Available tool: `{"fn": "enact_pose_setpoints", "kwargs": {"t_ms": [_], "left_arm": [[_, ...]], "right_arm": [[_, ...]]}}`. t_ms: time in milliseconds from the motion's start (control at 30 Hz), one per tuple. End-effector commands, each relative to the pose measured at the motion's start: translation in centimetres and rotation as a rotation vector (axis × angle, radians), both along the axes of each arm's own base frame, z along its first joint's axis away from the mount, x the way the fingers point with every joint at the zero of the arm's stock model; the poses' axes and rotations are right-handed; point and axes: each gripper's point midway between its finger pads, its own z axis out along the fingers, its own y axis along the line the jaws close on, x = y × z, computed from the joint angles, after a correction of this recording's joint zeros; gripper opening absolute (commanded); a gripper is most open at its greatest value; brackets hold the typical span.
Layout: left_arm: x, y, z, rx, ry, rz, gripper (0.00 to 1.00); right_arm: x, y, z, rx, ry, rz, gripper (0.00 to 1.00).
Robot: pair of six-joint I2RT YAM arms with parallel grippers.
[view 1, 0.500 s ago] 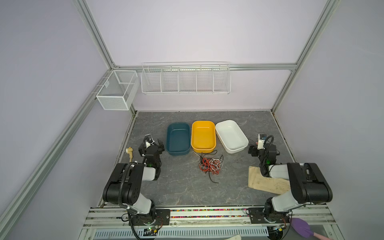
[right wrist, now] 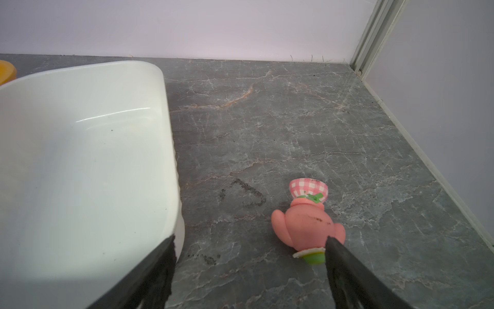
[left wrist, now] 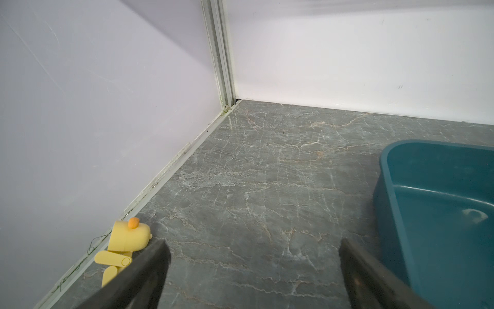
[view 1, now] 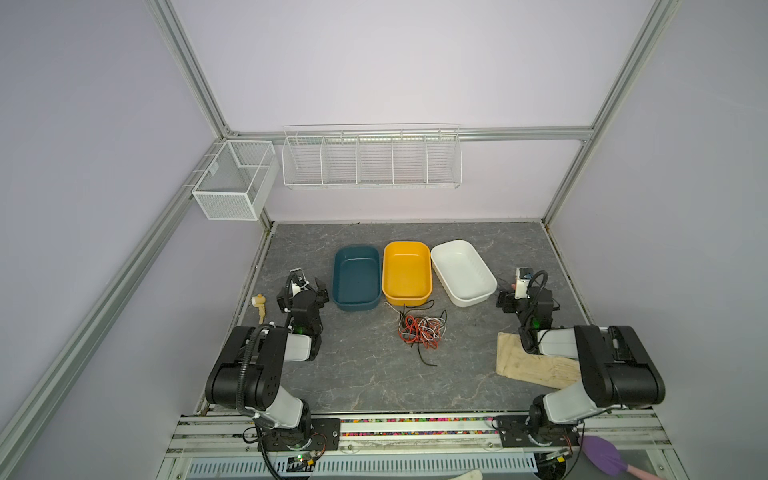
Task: Untangle the cables
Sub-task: 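Raise both grippers from rest and turn toward the cable bundle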
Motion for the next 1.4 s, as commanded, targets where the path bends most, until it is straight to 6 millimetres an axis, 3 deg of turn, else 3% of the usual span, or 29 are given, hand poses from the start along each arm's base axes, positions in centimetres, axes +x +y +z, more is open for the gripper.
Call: {"fn": "enact_pose_setpoints", "kwargs": {"t_ms": [0, 233, 367, 567, 800, 967, 1167, 1367], "left_arm": [[0.3, 0.3, 0.5, -0.008, -0.026, 0.015, 0.99], [0.3, 0.3, 0.6, -0.009, -0.027, 0.015, 0.99], [0.3, 0.3, 0.5, -0.007, -0.025, 0.015, 0.99], [0.3, 0.3, 0.5, -0.007, -0.026, 0.015, 0.99], [0.3, 0.3, 0.6, -0.009, -0.027, 0.015, 0.99], [0.3, 0.3, 0.5, -0.008, -0.026, 0.015, 0.99], [0.3, 0.3, 0.5, -0.008, -0.026, 0.015, 0.99], [0.4, 0.3, 0.5, -0.01, -0.021, 0.015, 0.99]], "right_arm": [[0.5, 0.0, 1.0, -0.014, -0.032, 0.013, 0.88], [0.4, 0.0, 1.1, -0.014, -0.036, 0.012, 0.88], [0.4, -2.3, 4.2, -0.021, 0.011, -0.133, 0.88], [1.0, -2.0, 9.5, -0.018, -0.097, -0.145, 0.88], [0.7, -1.4, 12.7, 0.211, -0.09, -0.269, 0.88], [-0.9, -0.7, 13.9, 0.39, -0.007, -0.316, 0.89], [-2.8, -0.7, 16.2, 0.572, -0.096, -0.35, 0.88], [-2.6, 2.6, 17.9, 0.545, -0.044, -0.15, 0.89]]}}
